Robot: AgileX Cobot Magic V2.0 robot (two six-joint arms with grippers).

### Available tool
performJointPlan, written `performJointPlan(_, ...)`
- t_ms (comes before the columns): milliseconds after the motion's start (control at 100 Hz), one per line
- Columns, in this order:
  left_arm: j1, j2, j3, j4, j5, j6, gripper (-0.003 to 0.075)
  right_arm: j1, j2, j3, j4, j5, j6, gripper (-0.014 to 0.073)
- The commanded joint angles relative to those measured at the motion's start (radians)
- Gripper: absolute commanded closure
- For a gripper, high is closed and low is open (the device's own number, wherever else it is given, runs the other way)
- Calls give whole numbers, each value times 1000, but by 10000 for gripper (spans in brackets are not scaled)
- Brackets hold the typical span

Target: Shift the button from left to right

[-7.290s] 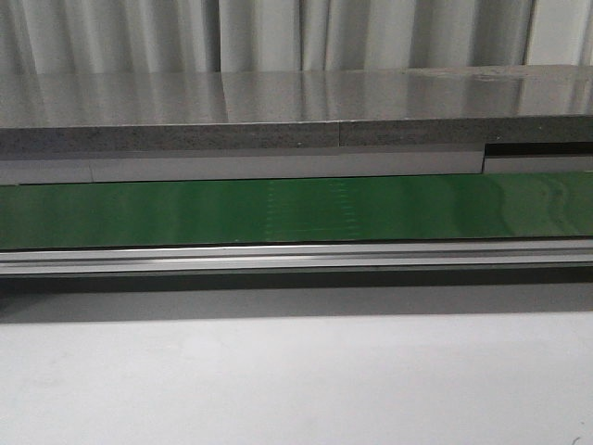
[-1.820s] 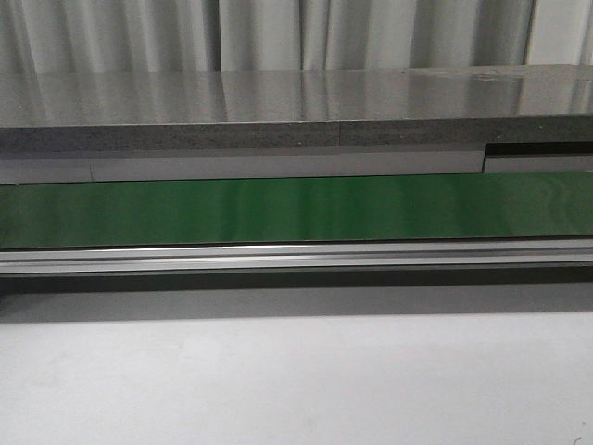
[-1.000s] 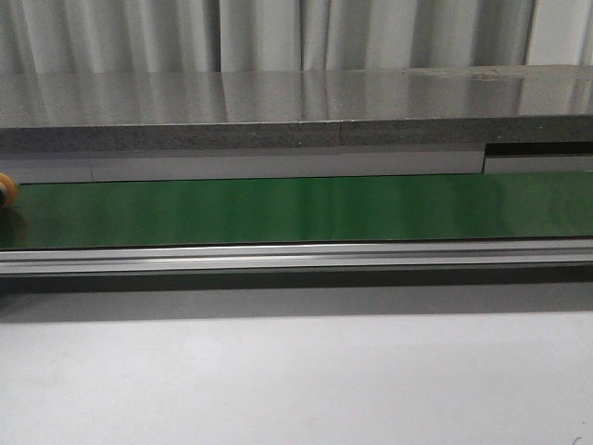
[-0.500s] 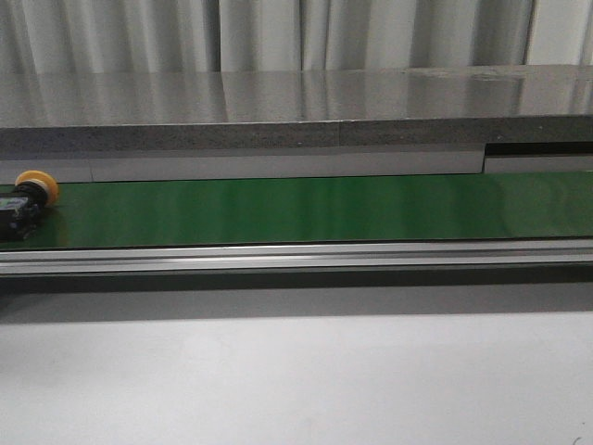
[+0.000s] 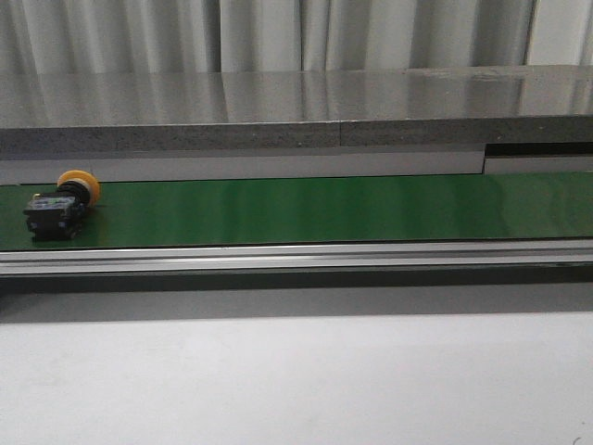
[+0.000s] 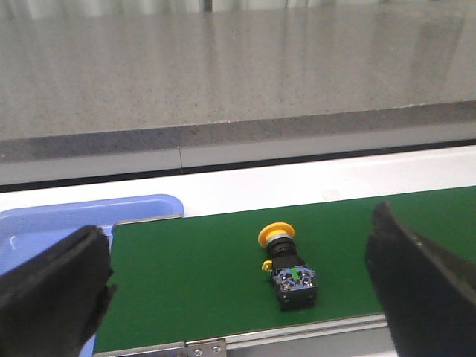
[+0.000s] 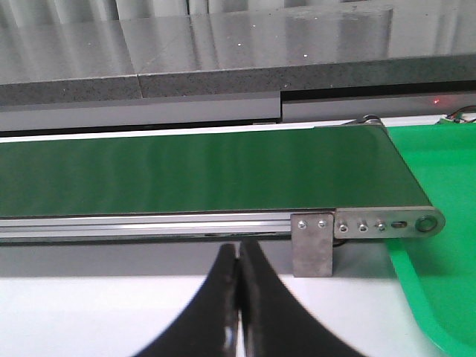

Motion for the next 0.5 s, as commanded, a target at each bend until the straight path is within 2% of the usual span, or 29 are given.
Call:
performJointPlan(0,-9,-118,49,-8,-86,-3,51,-7,-19,-17,-9,-83,-2,660)
performJointPlan(260,-9,-381,223,-36,-111,-3,51,-7,-19,-17,-9,-83,-2,660)
performJointPlan(490,-9,-423,262,-36,-125,-3,51,-7,-19,-17,-9,-83,-2,660)
